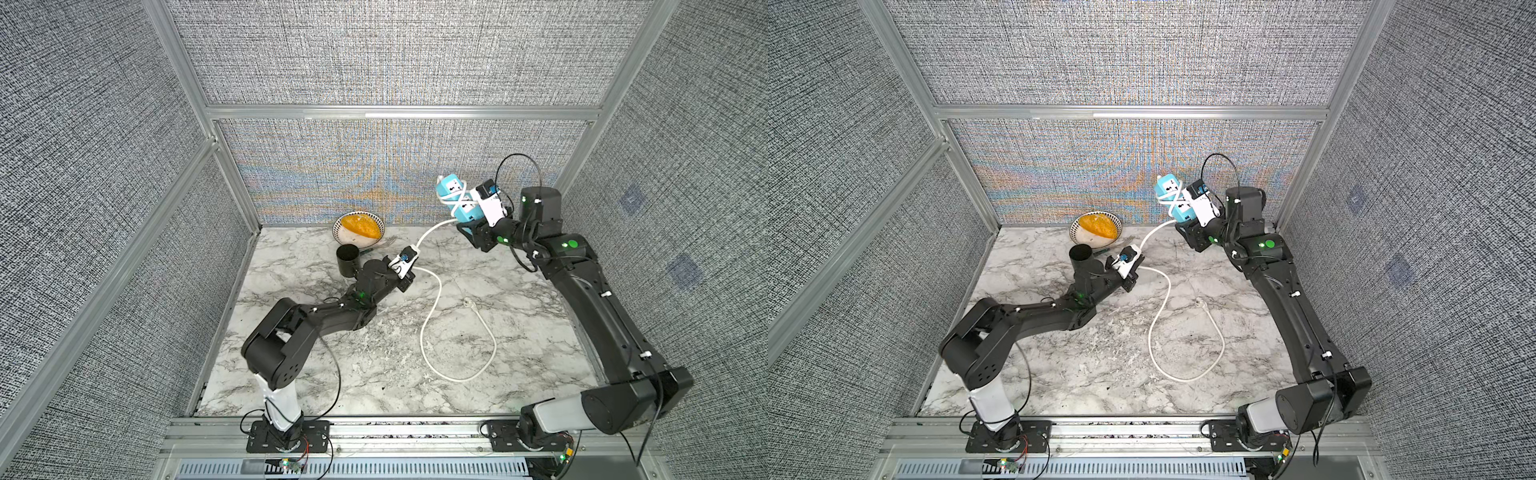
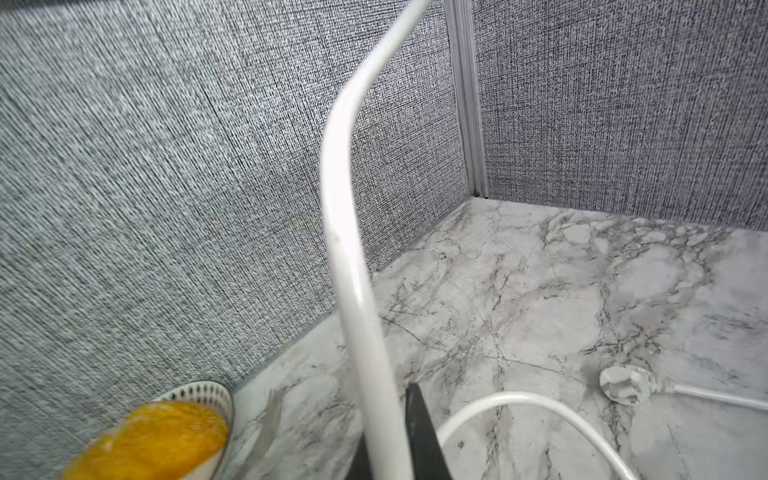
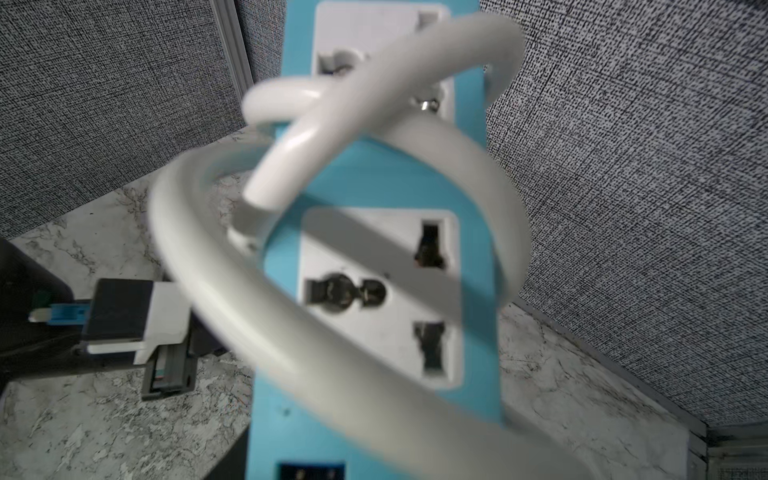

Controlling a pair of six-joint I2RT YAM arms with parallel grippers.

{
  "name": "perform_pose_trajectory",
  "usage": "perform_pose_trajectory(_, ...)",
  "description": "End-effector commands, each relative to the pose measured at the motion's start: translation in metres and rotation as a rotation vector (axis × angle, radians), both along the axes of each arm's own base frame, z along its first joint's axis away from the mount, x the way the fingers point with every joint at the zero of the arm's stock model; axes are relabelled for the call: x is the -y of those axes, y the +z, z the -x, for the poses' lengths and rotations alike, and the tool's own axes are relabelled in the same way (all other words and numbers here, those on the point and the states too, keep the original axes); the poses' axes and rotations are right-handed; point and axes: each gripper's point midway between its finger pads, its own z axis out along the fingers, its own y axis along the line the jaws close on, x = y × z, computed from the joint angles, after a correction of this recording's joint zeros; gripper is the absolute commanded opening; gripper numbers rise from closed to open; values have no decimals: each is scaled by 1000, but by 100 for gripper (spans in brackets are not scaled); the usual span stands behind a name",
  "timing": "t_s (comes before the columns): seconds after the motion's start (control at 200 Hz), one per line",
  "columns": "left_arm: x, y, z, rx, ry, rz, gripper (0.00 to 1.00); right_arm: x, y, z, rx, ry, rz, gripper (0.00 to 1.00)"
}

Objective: Wrap the cord around the power strip
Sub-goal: Wrap the power cord around the power strip.

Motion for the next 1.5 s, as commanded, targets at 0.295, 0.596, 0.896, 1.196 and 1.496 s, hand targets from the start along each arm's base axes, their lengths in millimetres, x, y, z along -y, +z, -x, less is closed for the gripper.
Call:
perform_pose_trajectory(0.295, -16, 80, 73, 250, -151, -457, 0, 15, -84, -19, -95, -57, 110, 0)
perform_pose_trajectory(0.596, -6, 133, 159, 364, -543, -485, 0, 16, -129, -20, -171, -61, 154, 0)
perform_pose_trajectory(0.896, -17, 148, 125, 458, -390, -665, 0, -1, -143, 6, -137, 72, 209, 0)
perform_pose_trajectory(1.196, -24, 147, 90, 416, -351, -784, 0, -11, -143, 42, -69, 210, 225, 0)
perform_pose_trajectory(1.496, -11, 152, 66, 424, -365, -792, 0, -43, -152, 85, -55, 441, 230, 0)
